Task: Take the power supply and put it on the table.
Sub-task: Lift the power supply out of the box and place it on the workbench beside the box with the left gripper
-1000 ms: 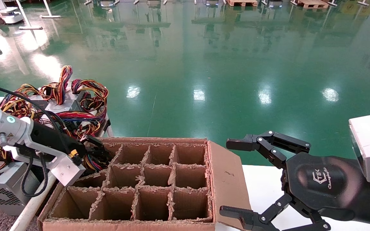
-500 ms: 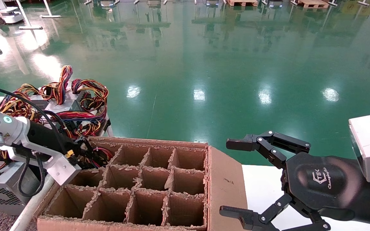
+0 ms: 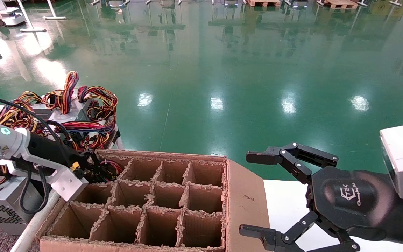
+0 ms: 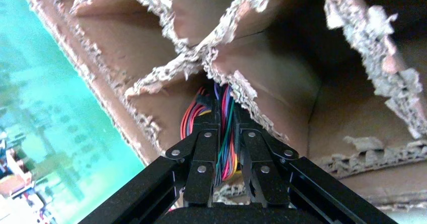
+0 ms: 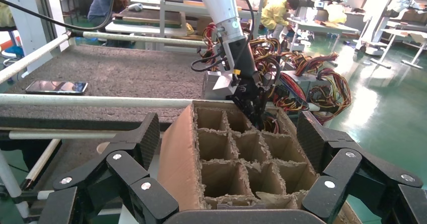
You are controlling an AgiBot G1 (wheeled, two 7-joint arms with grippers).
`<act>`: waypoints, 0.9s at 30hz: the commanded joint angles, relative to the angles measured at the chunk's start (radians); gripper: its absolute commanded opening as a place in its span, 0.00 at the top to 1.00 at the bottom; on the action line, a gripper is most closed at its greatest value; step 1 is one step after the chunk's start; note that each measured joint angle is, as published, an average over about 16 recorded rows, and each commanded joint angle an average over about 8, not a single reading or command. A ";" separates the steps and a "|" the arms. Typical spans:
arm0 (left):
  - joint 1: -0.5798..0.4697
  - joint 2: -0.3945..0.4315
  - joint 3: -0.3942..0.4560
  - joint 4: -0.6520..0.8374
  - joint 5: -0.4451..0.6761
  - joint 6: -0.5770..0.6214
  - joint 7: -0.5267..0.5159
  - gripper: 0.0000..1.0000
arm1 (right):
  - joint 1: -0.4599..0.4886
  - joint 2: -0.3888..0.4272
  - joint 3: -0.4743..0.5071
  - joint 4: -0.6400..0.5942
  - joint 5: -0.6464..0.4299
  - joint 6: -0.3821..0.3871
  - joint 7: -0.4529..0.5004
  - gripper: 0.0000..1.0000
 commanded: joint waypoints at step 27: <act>-0.056 -0.076 -0.105 0.048 -0.153 0.004 -0.244 1.00 | 0.000 0.000 0.000 0.000 0.000 0.000 0.000 0.00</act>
